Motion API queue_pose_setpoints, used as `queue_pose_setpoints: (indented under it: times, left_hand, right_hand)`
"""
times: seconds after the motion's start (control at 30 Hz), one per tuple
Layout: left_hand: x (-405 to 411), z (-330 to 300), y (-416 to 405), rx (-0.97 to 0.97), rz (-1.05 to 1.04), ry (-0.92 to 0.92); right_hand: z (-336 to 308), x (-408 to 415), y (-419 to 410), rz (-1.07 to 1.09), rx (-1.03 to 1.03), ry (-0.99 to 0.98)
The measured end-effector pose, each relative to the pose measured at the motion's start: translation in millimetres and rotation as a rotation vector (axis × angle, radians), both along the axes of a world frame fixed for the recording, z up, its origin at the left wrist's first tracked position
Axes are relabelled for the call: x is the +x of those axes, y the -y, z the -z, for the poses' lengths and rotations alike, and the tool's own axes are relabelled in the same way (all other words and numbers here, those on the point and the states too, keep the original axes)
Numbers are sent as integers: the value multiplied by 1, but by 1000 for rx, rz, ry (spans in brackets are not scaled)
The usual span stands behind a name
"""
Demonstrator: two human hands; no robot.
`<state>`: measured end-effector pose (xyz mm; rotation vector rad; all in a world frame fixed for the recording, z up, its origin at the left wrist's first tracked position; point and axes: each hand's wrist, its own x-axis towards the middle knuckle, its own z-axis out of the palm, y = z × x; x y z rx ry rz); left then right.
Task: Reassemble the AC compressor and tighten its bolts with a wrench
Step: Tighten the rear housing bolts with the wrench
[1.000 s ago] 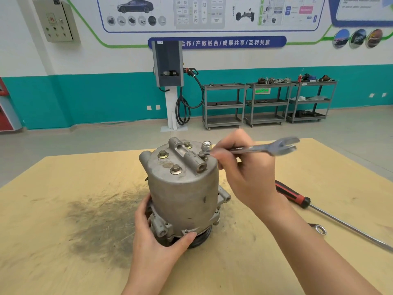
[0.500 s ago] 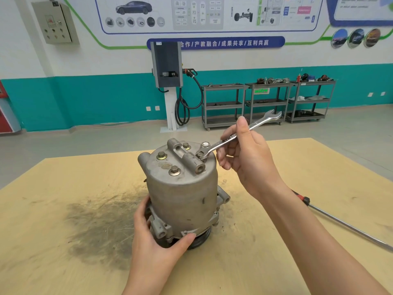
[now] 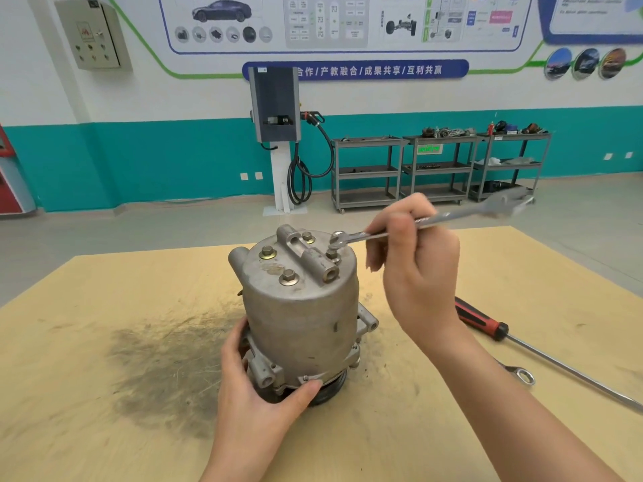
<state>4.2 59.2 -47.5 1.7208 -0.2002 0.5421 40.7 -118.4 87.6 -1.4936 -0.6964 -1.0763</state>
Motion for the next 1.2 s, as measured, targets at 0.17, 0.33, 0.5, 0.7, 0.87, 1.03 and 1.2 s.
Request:
queue_pose_setpoints:
  times: [0.17,0.33,0.5,0.7,0.87,1.03,1.2]
  left_hand:
    - [-3,-6,2,0,4,-13]
    - [-4,-9,2,-12,-1,-13]
    - [-5,-8,2,-15,9,-2]
    - [-5,-7,2,8,-8,-3]
    - [-6,-8,1,-4,3,-14]
    - [-7,-11,2,9,10,-17]
    - [-7,-13,1,34,12,-14]
  right_hand:
    - [-5,7,6,-219,229,-368]
    - [-3,16,9,-356,267,-592]
    - [1,9,4,-149,111,-278]
    - [4,0,-2,176,-297,254]
    - [-2,0,3,16,53,64]
    - [-7,7,5,-230,262,-351]
    - [-7,15,8,-374,309,-683]
